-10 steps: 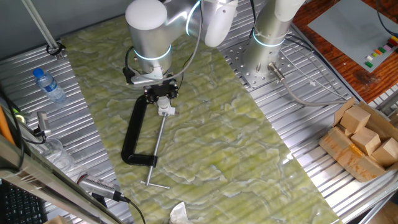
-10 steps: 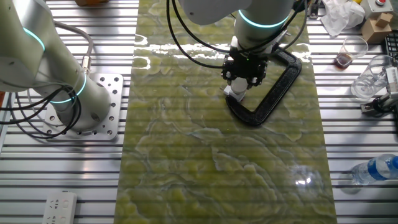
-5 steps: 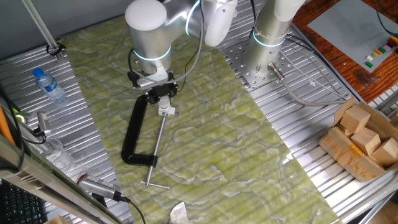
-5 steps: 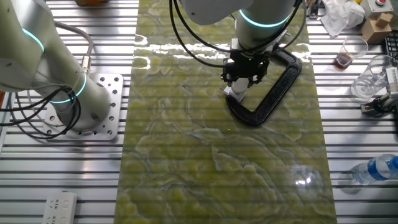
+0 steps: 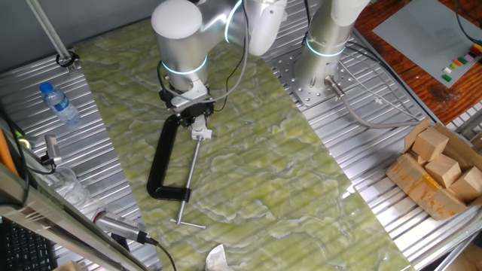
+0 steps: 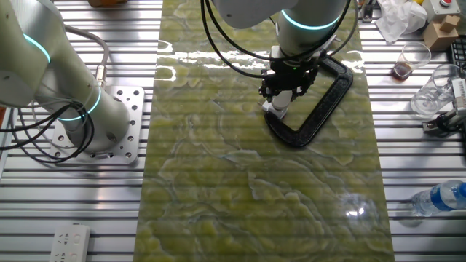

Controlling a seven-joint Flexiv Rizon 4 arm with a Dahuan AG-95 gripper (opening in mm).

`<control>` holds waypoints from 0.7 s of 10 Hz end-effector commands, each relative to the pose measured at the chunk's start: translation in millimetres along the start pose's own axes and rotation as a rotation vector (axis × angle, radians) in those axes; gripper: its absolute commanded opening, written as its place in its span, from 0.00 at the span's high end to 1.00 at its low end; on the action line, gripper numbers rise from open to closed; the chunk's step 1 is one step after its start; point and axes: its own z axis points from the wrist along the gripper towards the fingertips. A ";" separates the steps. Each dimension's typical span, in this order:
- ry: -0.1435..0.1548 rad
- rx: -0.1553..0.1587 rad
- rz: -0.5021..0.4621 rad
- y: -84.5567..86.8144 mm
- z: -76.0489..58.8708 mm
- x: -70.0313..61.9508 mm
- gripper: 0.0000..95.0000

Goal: Take out the light bulb by rotating it

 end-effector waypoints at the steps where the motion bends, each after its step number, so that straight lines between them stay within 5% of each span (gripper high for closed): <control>1: 0.001 0.002 -0.001 0.3 -0.5 -0.1 1.00; 3: 0.000 0.008 -0.002 0.2 -0.1 -0.1 1.00; 5: -0.005 0.011 0.004 0.2 0.4 -0.2 0.60; 6: -0.007 0.012 0.004 0.1 0.4 -0.3 0.60; 7: -0.009 0.013 0.003 0.1 0.5 -0.4 0.40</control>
